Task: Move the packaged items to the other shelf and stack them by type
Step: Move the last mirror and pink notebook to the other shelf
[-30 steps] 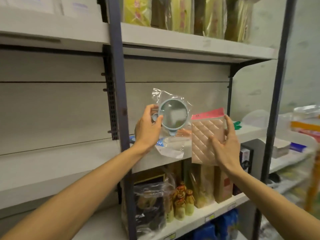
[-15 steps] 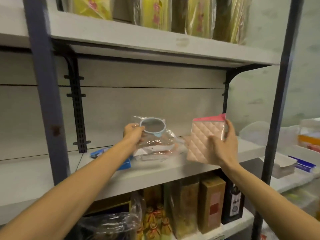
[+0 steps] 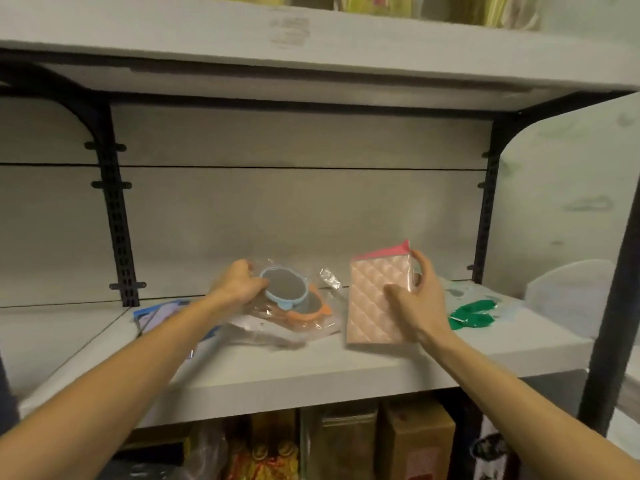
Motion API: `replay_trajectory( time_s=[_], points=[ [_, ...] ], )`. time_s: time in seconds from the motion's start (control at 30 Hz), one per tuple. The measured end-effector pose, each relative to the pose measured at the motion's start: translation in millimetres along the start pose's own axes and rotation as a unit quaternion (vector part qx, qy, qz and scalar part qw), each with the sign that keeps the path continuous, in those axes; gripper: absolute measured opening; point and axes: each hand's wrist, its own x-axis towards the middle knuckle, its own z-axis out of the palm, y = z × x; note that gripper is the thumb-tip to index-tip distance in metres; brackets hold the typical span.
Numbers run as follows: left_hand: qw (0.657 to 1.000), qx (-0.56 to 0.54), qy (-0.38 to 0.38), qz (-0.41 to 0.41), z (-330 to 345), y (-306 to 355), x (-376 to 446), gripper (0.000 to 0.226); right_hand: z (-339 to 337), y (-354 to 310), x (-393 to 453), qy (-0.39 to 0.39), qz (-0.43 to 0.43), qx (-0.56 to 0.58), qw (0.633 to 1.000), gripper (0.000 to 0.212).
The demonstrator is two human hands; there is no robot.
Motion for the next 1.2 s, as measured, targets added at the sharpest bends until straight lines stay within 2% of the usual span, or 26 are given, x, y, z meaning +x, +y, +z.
replay_trajectory(
  time_s=[0.1, 0.2, 0.27, 0.33, 0.43, 0.53, 0.67, 0.8, 0.93, 1.0, 1.03, 1.07, 1.13, 1.2],
  points=[
    [0.993, 0.115, 0.032, 0.019, 5.8, 15.4, -10.0, 0.069, -13.7, 13.9, 19.6, -0.036, 0.007, 0.019, 0.999, 0.076],
    [0.977, 0.17, 0.108, 0.071, 16.6, 33.4, -23.8, 0.063, -24.9, 24.8, 31.5, -0.046, 0.009, 0.045, 0.998, 0.075],
    [0.963, 0.188, 0.13, 0.145, 27.4, 44.0, -33.2, 0.057, -32.8, 27.7, 42.4, -0.054, 0.026, 0.077, 0.995, 0.078],
    [0.942, 0.204, 0.125, 0.236, 45.6, 57.4, -42.5, 0.048, -41.7, 31.5, 55.5, -0.054, 0.035, 0.113, 0.992, 0.08],
    [0.906, 0.28, 0.046, 0.313, 79.7, 87.5, -61.5, 0.041, -59.9, 41.1, 69.8, -0.009, 0.044, 0.144, 0.989, 0.08],
    [0.897, 0.337, -0.046, 0.282, 115.0, 98.6, -74.8, 0.045, -78.9, 53.4, 74.1, 0.001, 0.051, 0.114, 0.992, 0.078],
    [0.876, 0.398, -0.062, 0.265, 138.2, 83.6, -69.6, 0.05, -89.6, 61.5, 79.7, -0.024, 0.064, 0.114, 0.991, 0.077],
    [0.889, 0.385, -0.063, 0.239, 138.0, 77.2, -62.1, 0.081, -79.4, 61.7, 91.0, -0.052, 0.087, 0.118, 0.988, 0.073],
    [0.898, 0.381, -0.047, 0.215, 139.0, 75.3, -52.8, 0.062, -53.4, 64.5, 106.3, -0.087, 0.083, 0.101, 0.988, 0.082],
    [0.901, 0.381, -0.045, 0.203, 139.7, 74.1, -49.5, 0.056, -37.7, 67.9, 111.8, -0.112, 0.062, 0.047, 0.991, 0.086],
    [0.901, 0.382, -0.042, 0.199, 139.8, 73.5, -48.7, 0.055, -31.4, 69.5, 114.7, -0.138, 0.028, -0.037, 0.989, 0.084],
    [0.899, 0.388, -0.04, 0.197, 139.1, 73.2, -48.7, 0.054, -25.6, 72.4, 116.4, -0.166, -0.014, -0.155, 0.974, 0.078],
    [0.889, 0.409, -0.045, 0.199, 137.7, 71.7, -49.4, 0.056, -18.4, 76.6, 118.1, -0.191, -0.095, -0.357, 0.91, 0.065],
    [0.88, 0.427, -0.046, 0.201, 137.6, 71.2, -49.4, 0.056, -13.3, 77.3, 121.5, -0.221, -0.133, -0.422, 0.869, 0.047]
  ],
)
